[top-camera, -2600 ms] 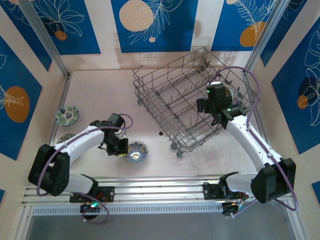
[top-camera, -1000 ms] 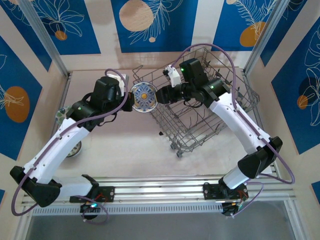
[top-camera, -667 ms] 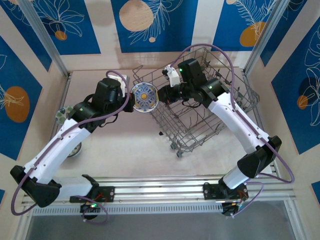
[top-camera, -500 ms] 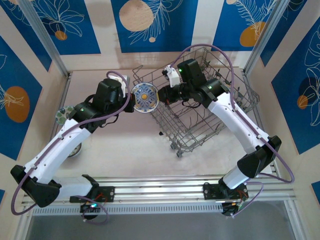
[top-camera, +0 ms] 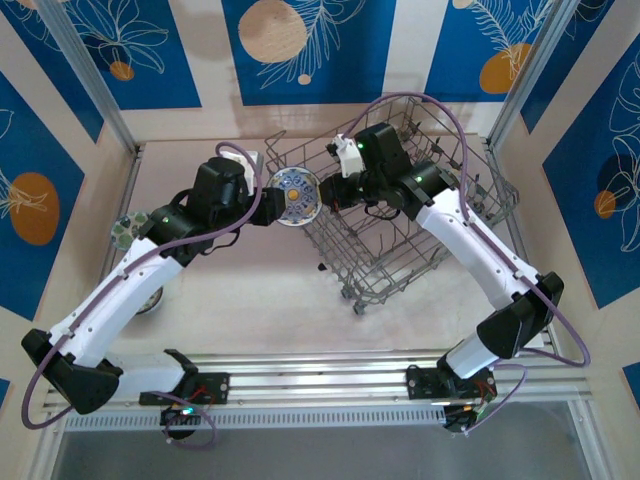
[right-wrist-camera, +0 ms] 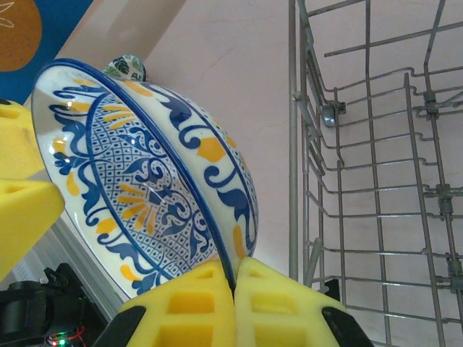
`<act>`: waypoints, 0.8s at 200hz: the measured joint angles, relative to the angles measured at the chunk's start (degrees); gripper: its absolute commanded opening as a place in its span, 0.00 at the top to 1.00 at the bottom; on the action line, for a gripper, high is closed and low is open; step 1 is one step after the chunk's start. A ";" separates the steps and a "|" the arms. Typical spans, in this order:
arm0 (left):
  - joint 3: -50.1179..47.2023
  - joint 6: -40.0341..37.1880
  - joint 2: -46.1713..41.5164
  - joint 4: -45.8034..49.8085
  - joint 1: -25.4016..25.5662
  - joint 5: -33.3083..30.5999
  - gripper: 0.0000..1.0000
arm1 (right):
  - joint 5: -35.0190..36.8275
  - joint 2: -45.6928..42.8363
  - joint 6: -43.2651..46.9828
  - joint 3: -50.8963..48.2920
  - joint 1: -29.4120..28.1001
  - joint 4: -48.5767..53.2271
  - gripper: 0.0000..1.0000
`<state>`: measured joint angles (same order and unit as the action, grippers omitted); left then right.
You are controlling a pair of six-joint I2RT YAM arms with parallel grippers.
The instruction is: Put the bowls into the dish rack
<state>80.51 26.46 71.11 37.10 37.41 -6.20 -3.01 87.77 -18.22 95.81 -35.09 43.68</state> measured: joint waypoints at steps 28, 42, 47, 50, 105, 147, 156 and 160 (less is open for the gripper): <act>0.13 -0.85 -0.02 -0.02 0.02 -0.11 0.20 | 1.25 -1.14 -0.61 -0.72 0.24 -0.85 1.00; 0.13 -1.36 -0.09 0.17 0.02 -0.52 0.18 | 2.25 -2.14 -1.07 -1.46 0.31 -1.84 1.00; 0.13 -1.42 -0.17 0.22 0.02 -0.79 0.16 | 2.89 -2.62 -1.42 -1.88 0.35 -2.36 1.00; 0.13 -1.57 -0.22 0.24 0.02 -0.96 0.15 | 3.10 -2.91 -1.49 -2.10 0.35 -2.54 1.00; -0.42 -1.42 -3.85 0.52 0.02 -3.65 0.05 | 14.88 -6.84 -2.73 -3.58 2.08 -4.98 1.00; -3.61 -1.09 -6.03 1.53 0.02 -4.39 0.05 | 31.12 -9.25 -0.02 -8.52 6.40 -7.34 1.00; -4.42 -1.09 -6.03 1.84 0.00 -4.39 0.05 | 34.99 -9.75 1.01 -10.08 7.08 -7.61 1.00; -4.70 -1.09 -6.03 1.95 0.02 -4.39 0.05 | 36.57 -10.03 1.66 -10.78 7.28 -7.93 1.00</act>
<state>75.81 25.36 65.08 39.05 37.43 -10.59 33.56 77.73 -16.56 85.03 -27.81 35.75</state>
